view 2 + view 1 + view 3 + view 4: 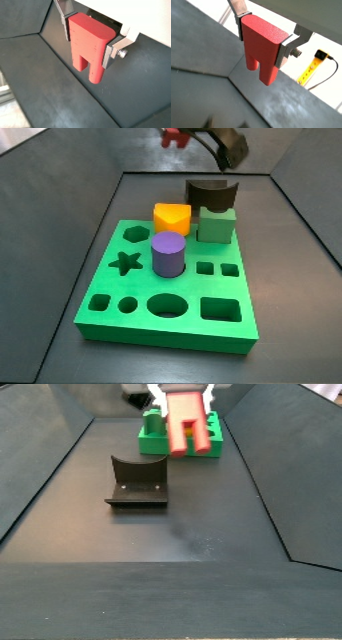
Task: Pick up the square-circle object. Move up. Place the square-circle object on the fixture. Regrasp the square-circle object. Rotate the square-circle object. Move to above the board. Insert the square-circle object.
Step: Rotate the square-circle object.
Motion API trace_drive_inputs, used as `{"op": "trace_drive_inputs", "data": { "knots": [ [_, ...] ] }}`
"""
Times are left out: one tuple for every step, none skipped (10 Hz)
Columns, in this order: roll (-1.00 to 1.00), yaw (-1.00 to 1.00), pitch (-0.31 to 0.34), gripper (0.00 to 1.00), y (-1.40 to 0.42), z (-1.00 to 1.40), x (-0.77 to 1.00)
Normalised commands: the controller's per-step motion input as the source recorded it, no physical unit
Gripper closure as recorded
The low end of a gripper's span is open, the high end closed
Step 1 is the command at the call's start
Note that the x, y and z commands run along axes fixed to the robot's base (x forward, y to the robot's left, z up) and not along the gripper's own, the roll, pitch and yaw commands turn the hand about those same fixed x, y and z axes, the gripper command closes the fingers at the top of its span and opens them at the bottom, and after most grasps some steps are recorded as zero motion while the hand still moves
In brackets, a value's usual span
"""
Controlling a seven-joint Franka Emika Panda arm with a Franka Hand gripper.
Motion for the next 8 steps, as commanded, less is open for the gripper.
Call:
{"op": "trace_drive_inputs", "data": {
  "knots": [
    [-0.13,-0.09,-0.075,1.0,0.07,1.0,-0.9],
    [-0.13,-0.09,-0.067,1.0,0.06,0.96,-0.88],
    [-0.13,-0.09,-0.047,1.0,0.04,0.65,-0.65],
    [-0.13,-0.09,-0.042,1.0,0.03,0.53,-0.55],
    [-0.12,-0.08,-0.029,1.0,0.02,0.27,-0.36],
    [-0.11,-0.07,-0.021,1.0,0.01,0.09,-0.22],
    [-0.96,-1.0,-0.099,1.0,0.0,0.0,0.0],
    [-0.96,-1.0,-0.078,1.0,0.03,0.02,0.0]
  ]
}}
